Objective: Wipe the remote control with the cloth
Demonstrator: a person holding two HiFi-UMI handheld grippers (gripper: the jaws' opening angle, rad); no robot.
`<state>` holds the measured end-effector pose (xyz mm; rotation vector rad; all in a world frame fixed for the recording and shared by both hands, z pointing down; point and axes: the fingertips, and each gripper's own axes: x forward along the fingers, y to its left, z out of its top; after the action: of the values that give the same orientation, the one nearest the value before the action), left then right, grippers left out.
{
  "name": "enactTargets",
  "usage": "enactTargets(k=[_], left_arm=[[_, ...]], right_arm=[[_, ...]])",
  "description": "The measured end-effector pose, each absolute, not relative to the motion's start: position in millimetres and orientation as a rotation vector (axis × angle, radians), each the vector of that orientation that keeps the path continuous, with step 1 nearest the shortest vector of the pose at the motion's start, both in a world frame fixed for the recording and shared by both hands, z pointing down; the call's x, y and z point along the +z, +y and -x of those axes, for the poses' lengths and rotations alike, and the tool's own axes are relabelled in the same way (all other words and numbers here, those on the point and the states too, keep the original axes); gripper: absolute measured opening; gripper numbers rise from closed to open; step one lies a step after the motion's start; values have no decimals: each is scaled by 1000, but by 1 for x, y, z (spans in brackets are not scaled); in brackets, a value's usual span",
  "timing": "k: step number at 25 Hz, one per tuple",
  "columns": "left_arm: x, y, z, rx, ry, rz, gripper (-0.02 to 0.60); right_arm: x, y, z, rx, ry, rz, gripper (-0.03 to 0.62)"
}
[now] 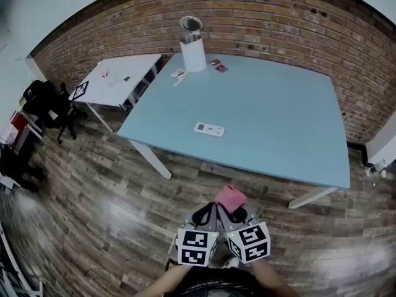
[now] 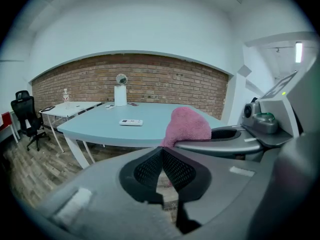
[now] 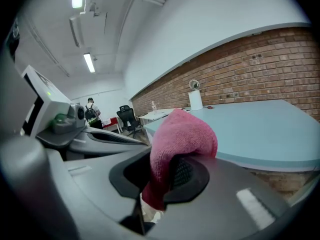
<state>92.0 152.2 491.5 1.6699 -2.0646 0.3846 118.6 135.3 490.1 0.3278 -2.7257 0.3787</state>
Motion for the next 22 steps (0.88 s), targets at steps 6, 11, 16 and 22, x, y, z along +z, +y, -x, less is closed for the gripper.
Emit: enactTargets(k=[6, 11, 16, 22], left_arm=[[501, 132, -51, 379, -2033, -1685, 0], [506, 109, -17, 376, -2007, -1709, 0], [506, 87, 17, 382, -1965, -1744, 0], [506, 67, 53, 395, -1919, -1790, 0]], right_arm=[[499, 118, -81, 386, -2701, -350, 63], [502, 97, -49, 384, -2683, -383, 63], [502, 74, -17, 396, -2657, -433, 63], [501, 60, 17, 396, -2628, -473, 63]])
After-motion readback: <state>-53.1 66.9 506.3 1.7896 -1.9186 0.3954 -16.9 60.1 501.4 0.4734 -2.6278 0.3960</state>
